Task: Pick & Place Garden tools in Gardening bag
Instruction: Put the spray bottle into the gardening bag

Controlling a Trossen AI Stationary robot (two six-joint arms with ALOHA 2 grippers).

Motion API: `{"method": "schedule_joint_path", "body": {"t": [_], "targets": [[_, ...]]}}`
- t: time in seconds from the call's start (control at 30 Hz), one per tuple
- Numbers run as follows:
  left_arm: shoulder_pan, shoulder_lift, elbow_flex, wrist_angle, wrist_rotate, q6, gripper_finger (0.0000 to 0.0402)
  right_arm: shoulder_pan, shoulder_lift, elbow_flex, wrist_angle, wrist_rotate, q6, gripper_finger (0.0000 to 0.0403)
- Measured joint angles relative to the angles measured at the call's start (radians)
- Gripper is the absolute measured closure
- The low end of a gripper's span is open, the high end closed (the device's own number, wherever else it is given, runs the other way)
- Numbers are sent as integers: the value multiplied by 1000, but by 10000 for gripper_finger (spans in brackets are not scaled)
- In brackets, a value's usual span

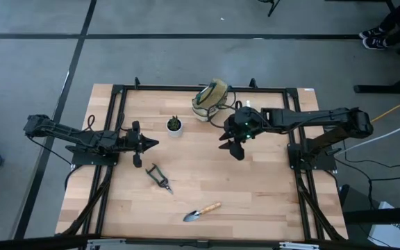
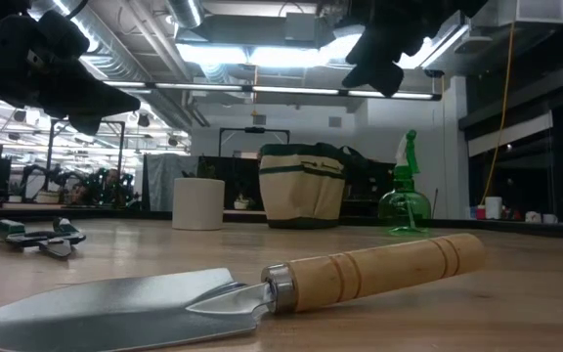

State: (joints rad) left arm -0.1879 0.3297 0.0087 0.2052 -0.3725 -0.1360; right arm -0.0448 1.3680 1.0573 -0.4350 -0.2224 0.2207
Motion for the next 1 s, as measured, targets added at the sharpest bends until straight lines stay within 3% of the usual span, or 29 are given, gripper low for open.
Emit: {"method": "schedule_joint_path", "body": {"t": [0.3,0.47,0.8,1.0], "targets": [[0,0,0,0,0,0,398,-3,-2,0,-34,-117,-9,213],[0,0,0,0,0,0,398,-40,-38,0,-74,-120,-24,213],[0,0,0,0,0,0,398,-182,-155,0,-234,61,177,213],[0,0,0,0,0,0,398,-274,-160,0,-310,67,278,212]]}}
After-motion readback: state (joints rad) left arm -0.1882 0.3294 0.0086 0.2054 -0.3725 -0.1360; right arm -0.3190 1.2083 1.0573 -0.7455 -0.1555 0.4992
